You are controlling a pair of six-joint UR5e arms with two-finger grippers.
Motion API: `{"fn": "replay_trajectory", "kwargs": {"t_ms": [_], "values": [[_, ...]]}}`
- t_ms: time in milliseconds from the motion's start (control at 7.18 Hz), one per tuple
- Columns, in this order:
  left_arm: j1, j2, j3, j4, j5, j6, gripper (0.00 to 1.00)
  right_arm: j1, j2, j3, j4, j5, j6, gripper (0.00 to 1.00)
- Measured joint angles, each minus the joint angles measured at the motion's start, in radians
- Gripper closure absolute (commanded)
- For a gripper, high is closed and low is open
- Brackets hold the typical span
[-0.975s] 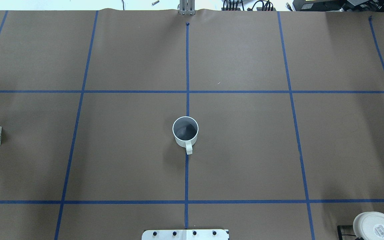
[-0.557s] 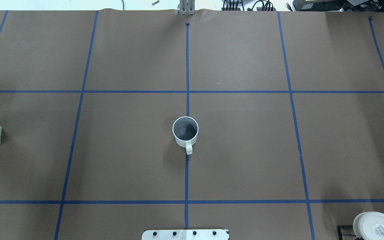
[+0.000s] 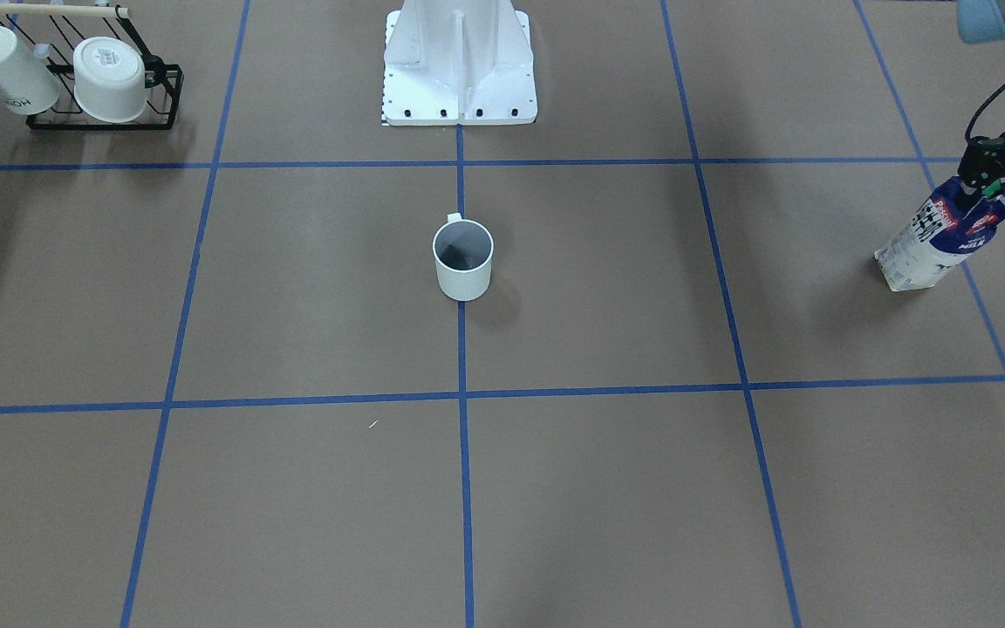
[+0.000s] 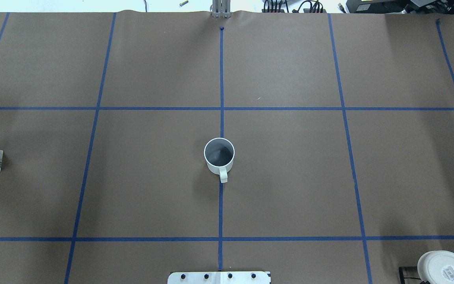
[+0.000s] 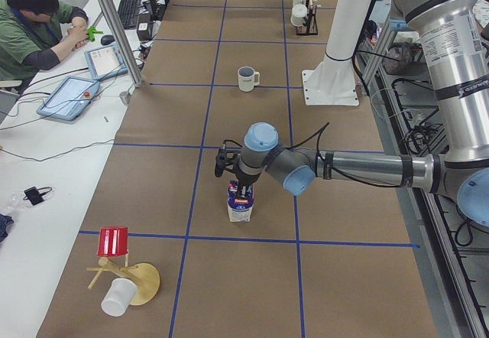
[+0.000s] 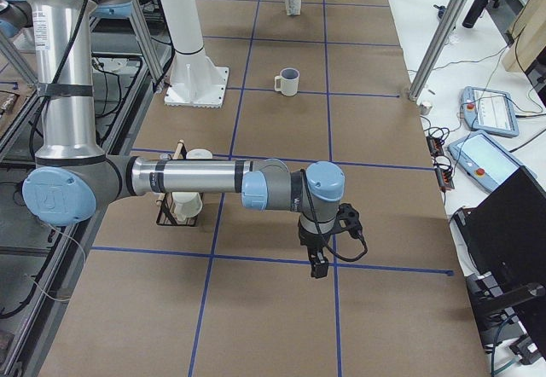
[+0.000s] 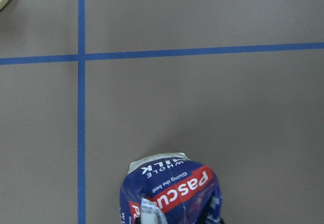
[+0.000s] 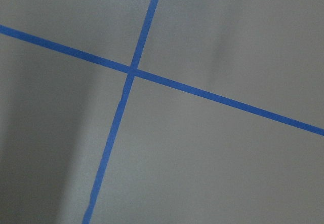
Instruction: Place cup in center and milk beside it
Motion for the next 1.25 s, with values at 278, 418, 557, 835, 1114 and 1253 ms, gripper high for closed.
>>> {"fn": "replay_trajectory", "kwargs": {"t_ms": [278,418,557,835,1114,1253], "values": [[-0.002,-0.005,-0.001,-0.011,-0.002,0.003,1.00,-0.001,0.000,-0.002,0.001,0.000,0.000,0.00],[-0.006,-0.014,-0.006,-0.012,-0.008,0.001,1.00,-0.001,0.000,-0.003,0.002,0.000,0.000,0.00],[-0.008,-0.024,-0.016,-0.010,-0.020,-0.003,1.00,-0.002,0.001,-0.006,0.002,0.000,0.000,0.00],[-0.013,-0.048,-0.043,-0.002,-0.070,-0.028,1.00,-0.002,0.001,-0.010,0.002,0.000,0.000,0.00],[0.000,-0.161,-0.086,0.076,-0.079,-0.164,1.00,-0.002,0.001,-0.014,0.002,0.000,-0.001,0.00],[0.030,-0.261,-0.116,0.180,-0.070,-0.234,1.00,-0.002,0.000,-0.018,0.002,0.000,-0.001,0.00]]}}
